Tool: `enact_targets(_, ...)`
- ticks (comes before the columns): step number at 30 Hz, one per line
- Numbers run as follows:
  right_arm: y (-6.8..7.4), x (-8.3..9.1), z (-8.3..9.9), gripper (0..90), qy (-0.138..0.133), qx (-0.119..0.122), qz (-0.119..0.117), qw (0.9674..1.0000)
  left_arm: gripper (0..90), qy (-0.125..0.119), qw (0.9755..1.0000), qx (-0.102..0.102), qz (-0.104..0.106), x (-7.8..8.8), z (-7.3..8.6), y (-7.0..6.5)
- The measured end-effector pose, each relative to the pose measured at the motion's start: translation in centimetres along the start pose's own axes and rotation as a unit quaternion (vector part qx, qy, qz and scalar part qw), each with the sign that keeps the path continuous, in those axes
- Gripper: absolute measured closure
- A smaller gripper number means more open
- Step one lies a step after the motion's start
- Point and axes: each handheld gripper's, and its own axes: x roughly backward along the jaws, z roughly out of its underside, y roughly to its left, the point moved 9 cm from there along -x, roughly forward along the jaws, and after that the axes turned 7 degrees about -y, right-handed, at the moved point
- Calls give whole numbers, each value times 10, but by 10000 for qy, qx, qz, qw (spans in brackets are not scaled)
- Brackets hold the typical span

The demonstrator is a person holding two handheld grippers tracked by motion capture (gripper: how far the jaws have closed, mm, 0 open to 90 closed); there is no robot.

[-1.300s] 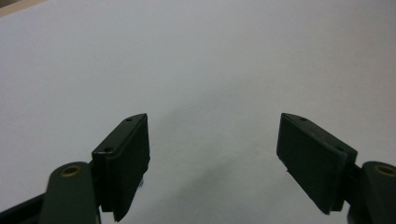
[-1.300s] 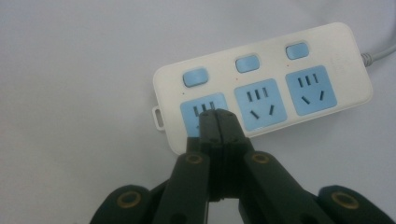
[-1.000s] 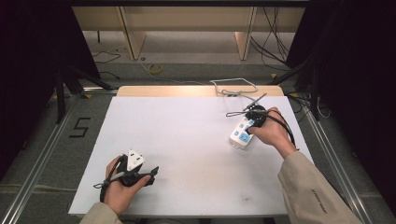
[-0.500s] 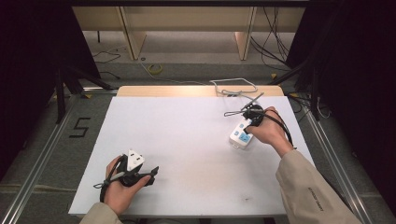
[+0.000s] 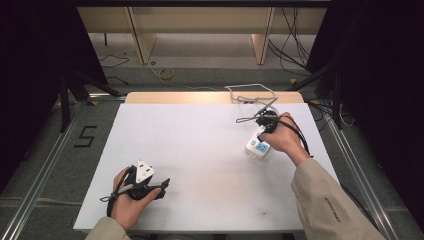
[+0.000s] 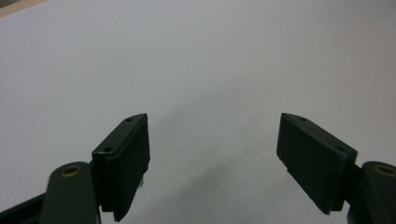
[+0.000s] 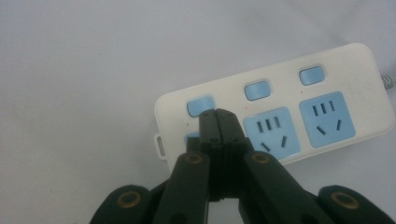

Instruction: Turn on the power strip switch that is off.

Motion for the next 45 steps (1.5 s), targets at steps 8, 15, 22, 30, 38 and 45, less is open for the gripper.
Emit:
enact_targets(8,1,-5,-2,900,23,-28,-26,10000,254,-1,10000,2,-2,0,0,0)
enact_targets(15,1,-8,-4,900,51,-24,-27,10000,254,-3,10000,3,-3,0,0,0)
enact_targets(22,1,-9,-7,900,52,-27,-24,10000,254,-4,10000,-3,0,0,0,0)
enact_targets(30,1,-12,-9,900,52,-21,-9,10000,254,-3,10000,-1,4,0,0,0)
enact_targets(38,2,-17,-11,900,69,-10,2,10000,254,-6,10000,6,2,0,0,0)
enact_targets(45,6,-23,-12,900,122,20,-28,9999,254,-6,10000,12,2,0,0,1)
